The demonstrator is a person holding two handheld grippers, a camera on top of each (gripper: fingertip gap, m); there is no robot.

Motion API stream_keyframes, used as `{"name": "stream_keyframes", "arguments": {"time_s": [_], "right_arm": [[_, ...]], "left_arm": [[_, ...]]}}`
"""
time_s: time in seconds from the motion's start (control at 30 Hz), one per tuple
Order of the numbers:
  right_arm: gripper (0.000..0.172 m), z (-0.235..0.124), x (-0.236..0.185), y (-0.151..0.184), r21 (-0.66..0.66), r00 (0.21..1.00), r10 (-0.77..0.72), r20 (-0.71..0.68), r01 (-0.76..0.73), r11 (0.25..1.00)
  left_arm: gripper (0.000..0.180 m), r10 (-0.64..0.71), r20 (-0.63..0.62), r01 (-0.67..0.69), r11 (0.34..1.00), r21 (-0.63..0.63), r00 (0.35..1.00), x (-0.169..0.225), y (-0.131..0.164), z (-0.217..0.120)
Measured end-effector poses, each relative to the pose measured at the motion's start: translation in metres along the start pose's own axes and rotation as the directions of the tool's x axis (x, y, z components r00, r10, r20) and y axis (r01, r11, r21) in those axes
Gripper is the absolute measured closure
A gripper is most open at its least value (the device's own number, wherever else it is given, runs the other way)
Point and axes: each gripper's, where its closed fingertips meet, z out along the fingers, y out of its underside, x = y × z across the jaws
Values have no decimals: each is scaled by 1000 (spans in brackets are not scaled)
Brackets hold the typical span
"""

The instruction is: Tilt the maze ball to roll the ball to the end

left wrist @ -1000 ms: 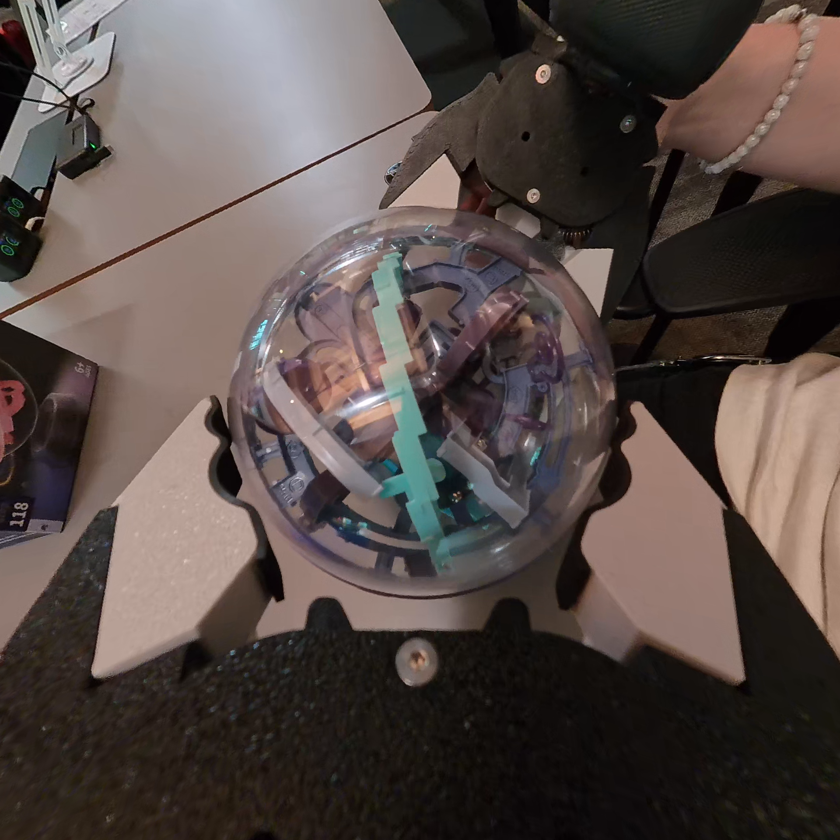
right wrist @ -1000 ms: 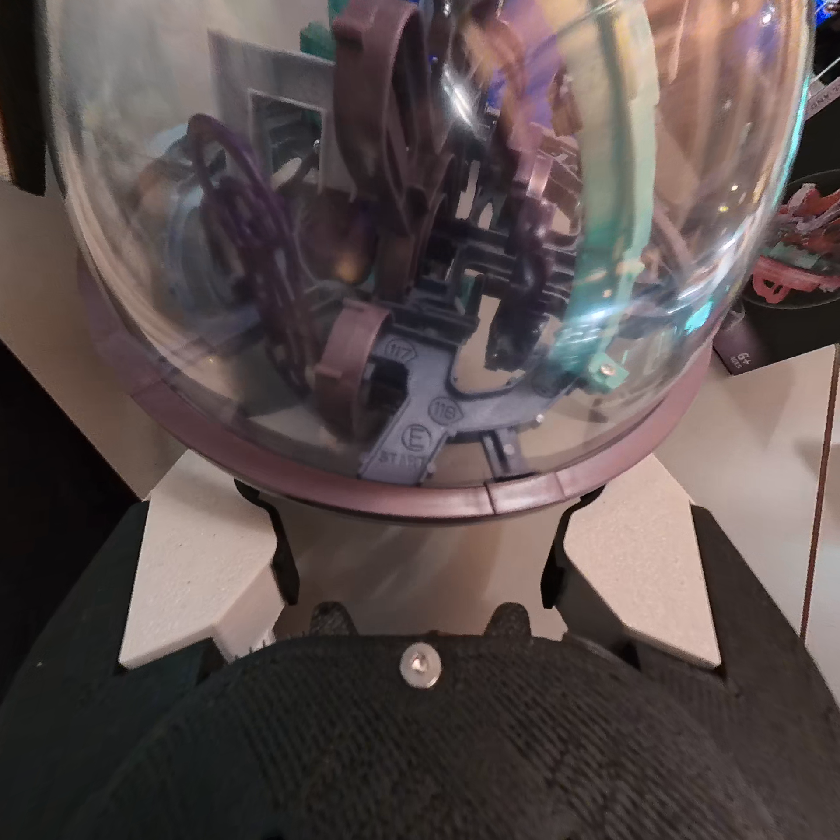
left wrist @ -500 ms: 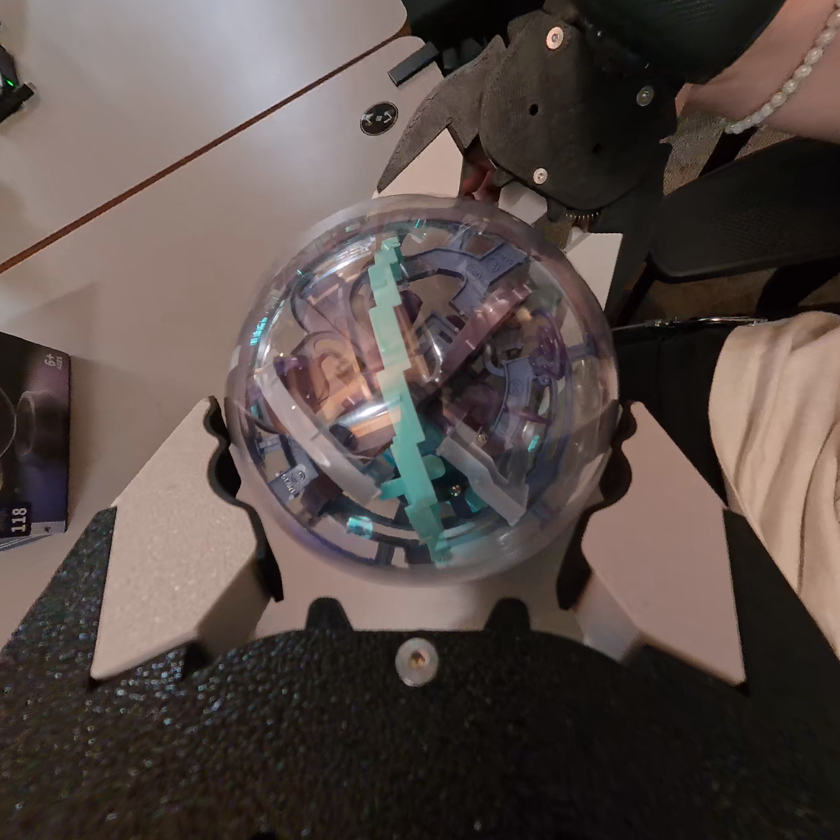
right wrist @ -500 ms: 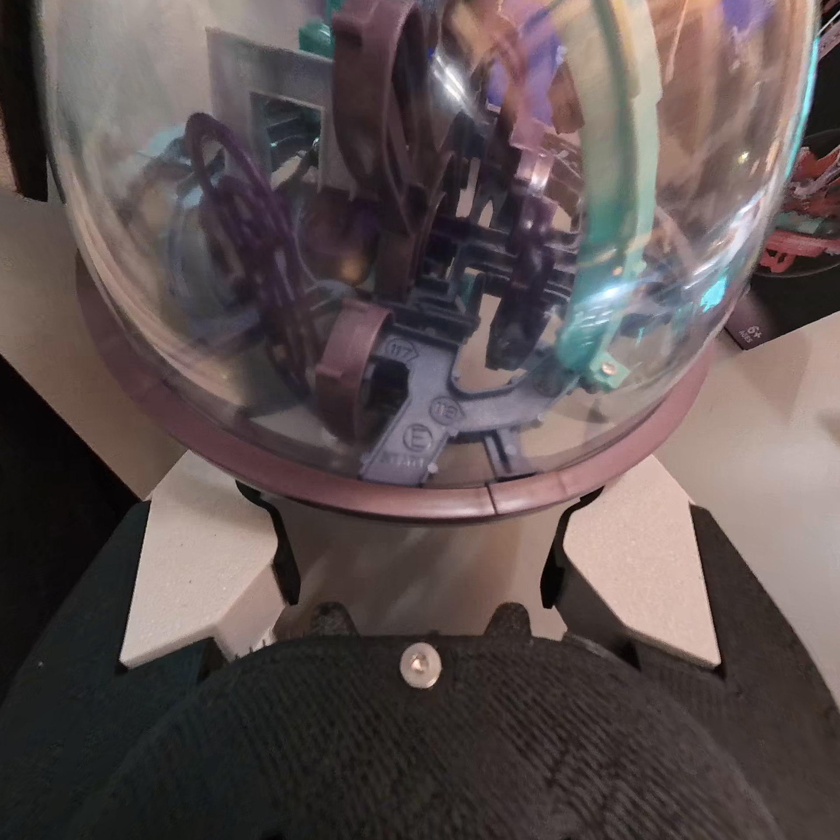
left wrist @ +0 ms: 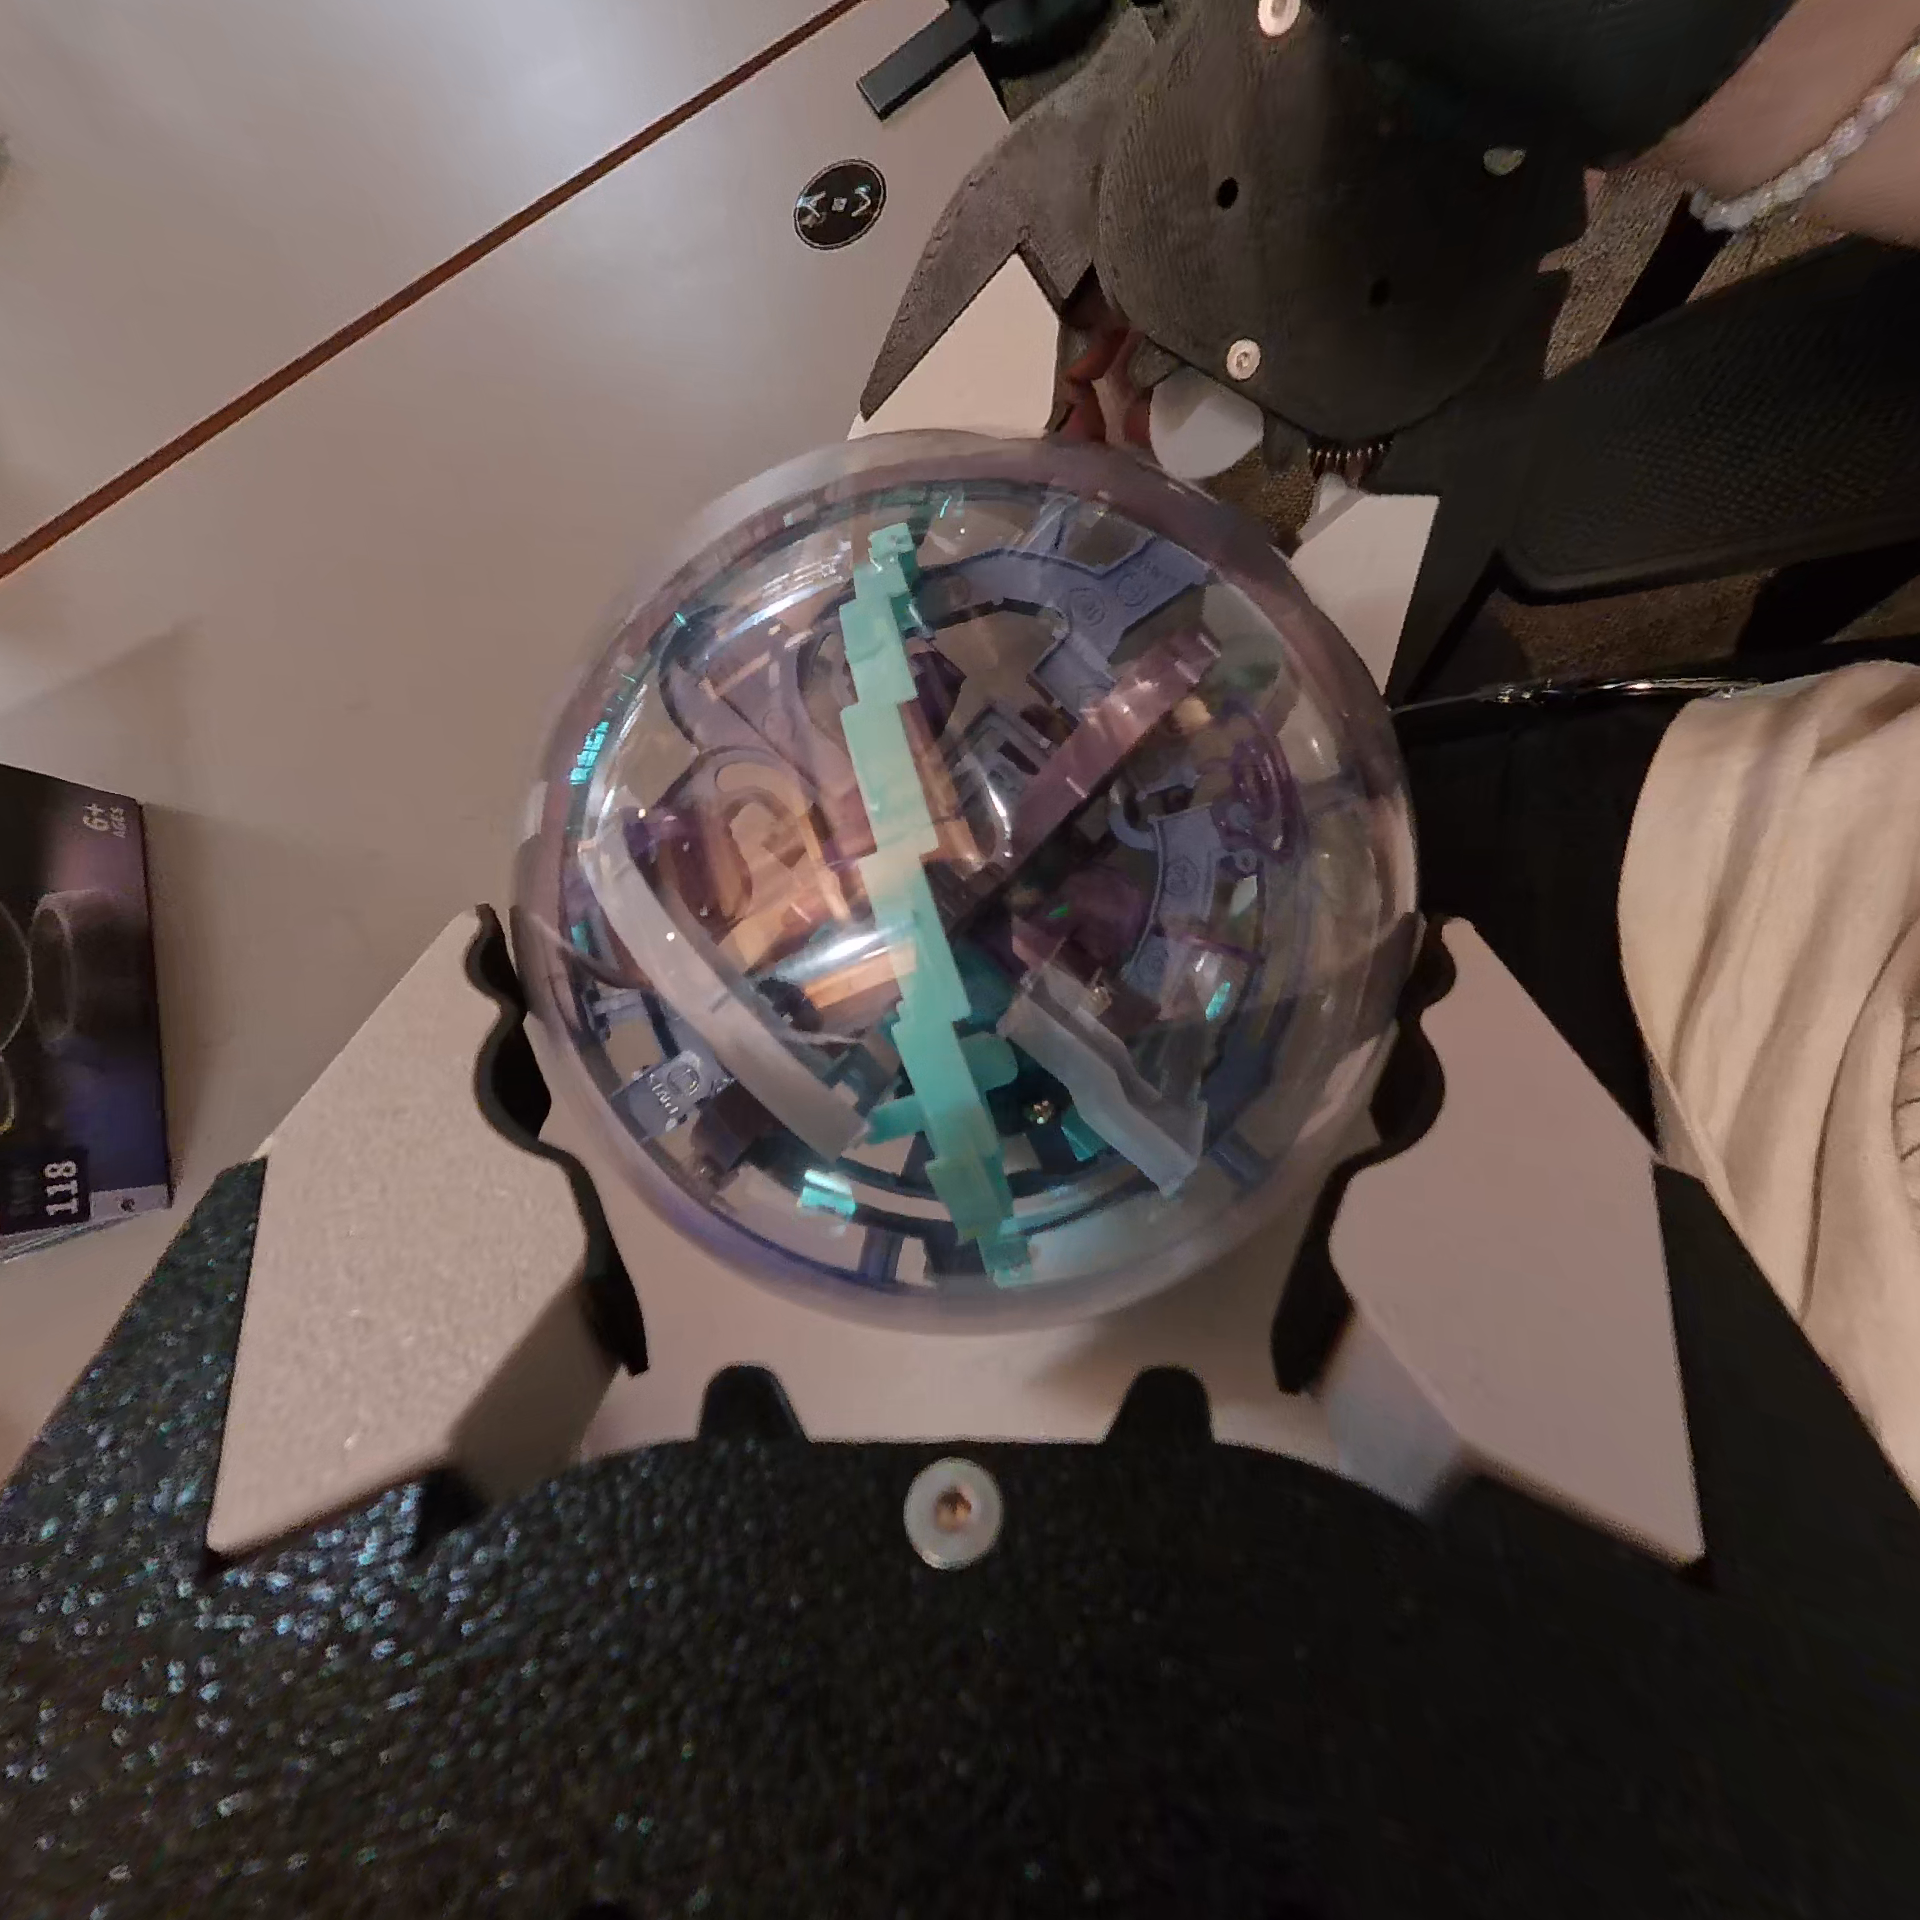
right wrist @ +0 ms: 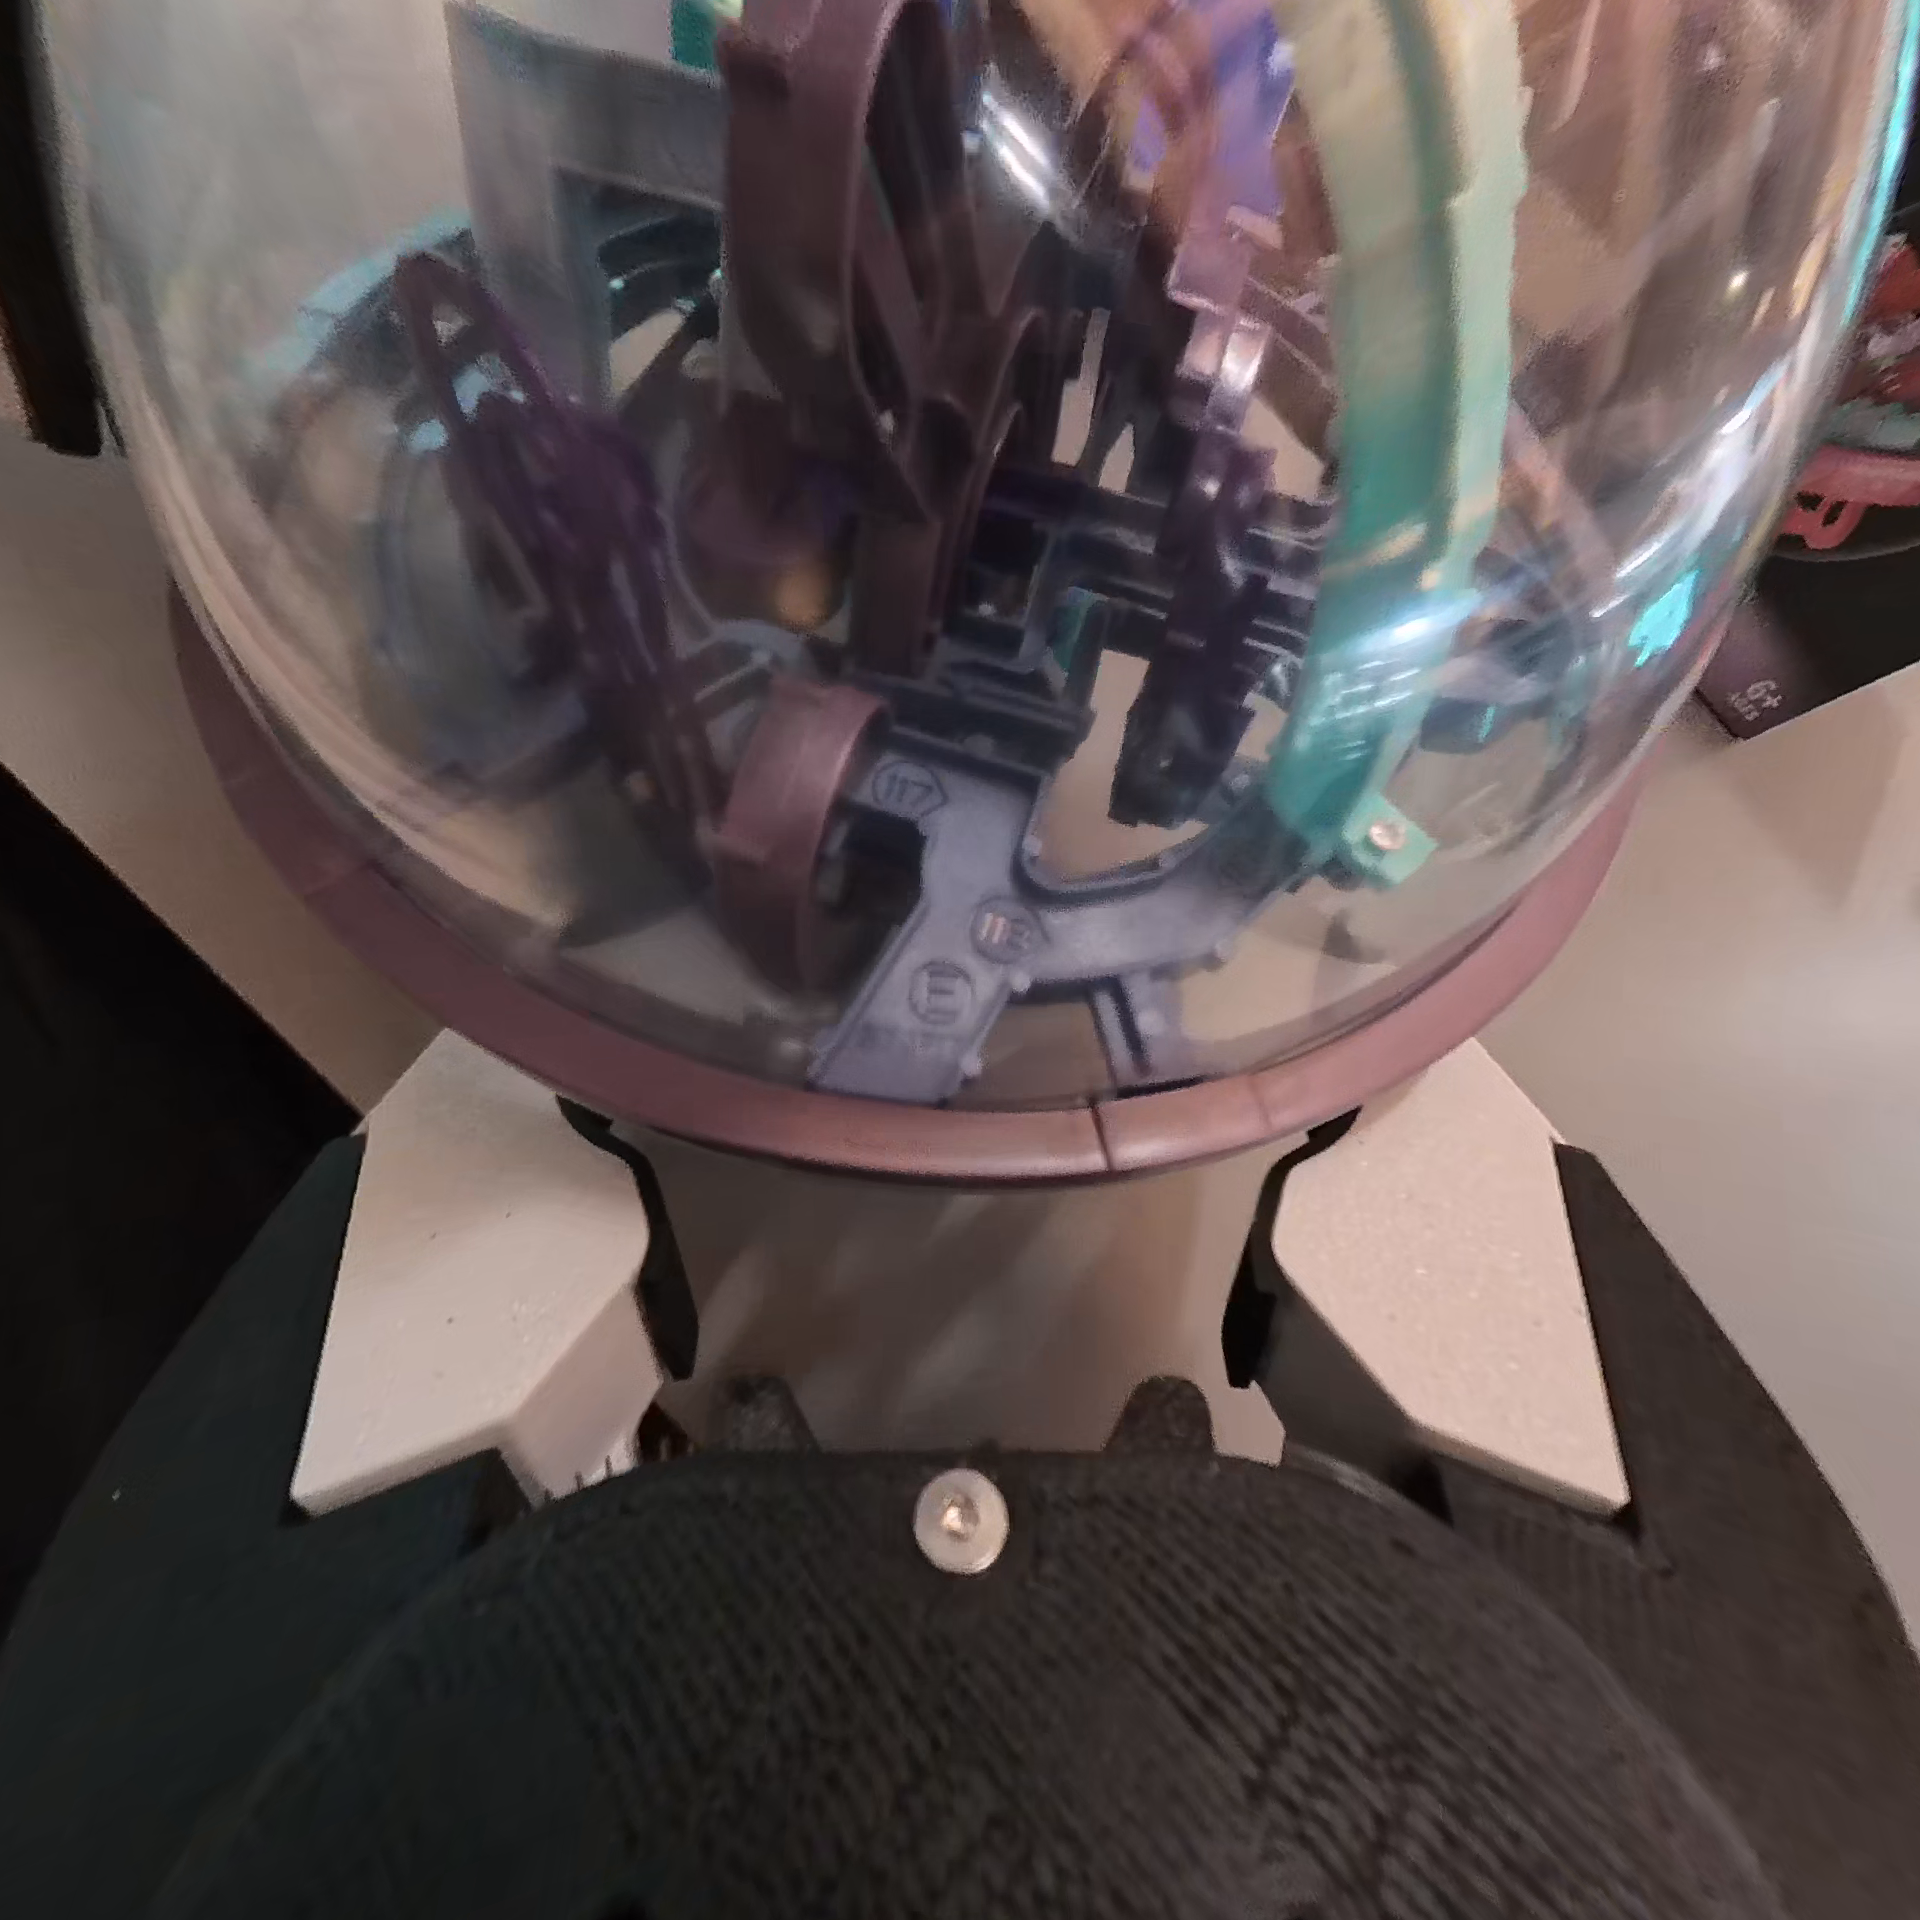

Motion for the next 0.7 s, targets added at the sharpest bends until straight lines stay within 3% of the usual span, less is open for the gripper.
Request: {"name": "stream_keyframes", "arguments": {"time_s": [0.03, 0.2, 0.53, 0.7], "right_arm": [[39, -2, 0, 1, -21, 1000, -7, 1, 7, 1000], [29, -17, 6, 6, -93, 992, -127, -10, 125, 988], [30, -21, 8, 19, -190, 997, -73, 6, 73, 979], [21, -15, 10, 21, -216, 1000, -3, 9, 5, 976]], "left_arm": [[23, 2, -4, -2, 1000, -7, 1000, 0, 0, 0], [23, -19, -25, 17, 998, -60, 1000, 1, 7, 4], [23, 7, -17, -8, 1000, -26, 1000, 3, -5, 11], [23, -53, -20, 52, 999, -8, 998, -1, -9, 14]]}}
